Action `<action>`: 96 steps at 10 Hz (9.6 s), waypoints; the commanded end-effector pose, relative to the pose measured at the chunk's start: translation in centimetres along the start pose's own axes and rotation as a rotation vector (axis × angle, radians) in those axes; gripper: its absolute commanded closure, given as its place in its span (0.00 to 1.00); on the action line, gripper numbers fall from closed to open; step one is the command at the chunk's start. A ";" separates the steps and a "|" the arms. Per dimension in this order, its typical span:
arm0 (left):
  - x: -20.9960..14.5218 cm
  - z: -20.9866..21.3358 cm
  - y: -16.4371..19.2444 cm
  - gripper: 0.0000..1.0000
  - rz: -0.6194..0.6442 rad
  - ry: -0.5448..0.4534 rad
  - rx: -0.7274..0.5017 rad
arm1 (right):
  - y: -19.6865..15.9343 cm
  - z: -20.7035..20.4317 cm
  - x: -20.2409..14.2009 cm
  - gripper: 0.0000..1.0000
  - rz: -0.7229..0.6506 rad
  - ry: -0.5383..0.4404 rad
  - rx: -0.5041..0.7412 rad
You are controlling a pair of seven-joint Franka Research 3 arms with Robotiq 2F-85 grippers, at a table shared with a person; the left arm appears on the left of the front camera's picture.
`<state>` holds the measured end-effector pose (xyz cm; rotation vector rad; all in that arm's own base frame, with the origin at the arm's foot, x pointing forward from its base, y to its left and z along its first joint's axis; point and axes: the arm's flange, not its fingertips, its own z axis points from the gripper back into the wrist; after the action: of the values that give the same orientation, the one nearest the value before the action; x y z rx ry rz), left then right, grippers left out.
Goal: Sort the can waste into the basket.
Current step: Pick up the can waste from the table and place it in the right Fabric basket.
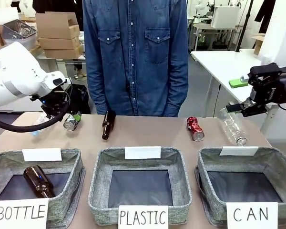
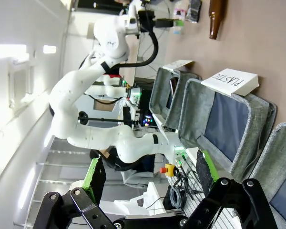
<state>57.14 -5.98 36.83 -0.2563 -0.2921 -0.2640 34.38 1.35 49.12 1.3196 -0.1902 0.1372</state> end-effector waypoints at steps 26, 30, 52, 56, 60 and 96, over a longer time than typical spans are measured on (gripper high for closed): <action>-25.4 26.0 4.8 1.00 -0.899 0.012 -0.936 | 0.0 -0.2 0.2 0.00 0.028 -0.015 0.024; -25.5 29.0 10.0 0.60 -0.804 -0.136 -0.901 | 0.0 -0.2 0.2 0.00 0.028 -0.015 0.024; -19.8 20.7 -17.4 0.60 -0.616 -0.253 -0.792 | -0.1 0.0 0.0 0.00 -0.001 0.001 -0.001; -16.1 11.1 -32.4 0.60 -0.658 -0.164 -0.820 | 0.7 18.1 -10.3 0.00 0.009 -0.258 -0.495; -18.8 7.8 -38.1 0.60 -0.681 -0.081 -0.867 | -0.2 21.4 -13.6 0.00 -0.026 -0.295 -0.518; -20.9 25.6 -2.4 0.00 0.407 -0.507 -1.103 | 6.6 5.3 -2.3 0.00 -0.334 -0.081 0.001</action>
<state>30.82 3.46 54.89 -1.2408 -0.4422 -0.1348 29.67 -1.38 55.05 1.2669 -0.1148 -0.0599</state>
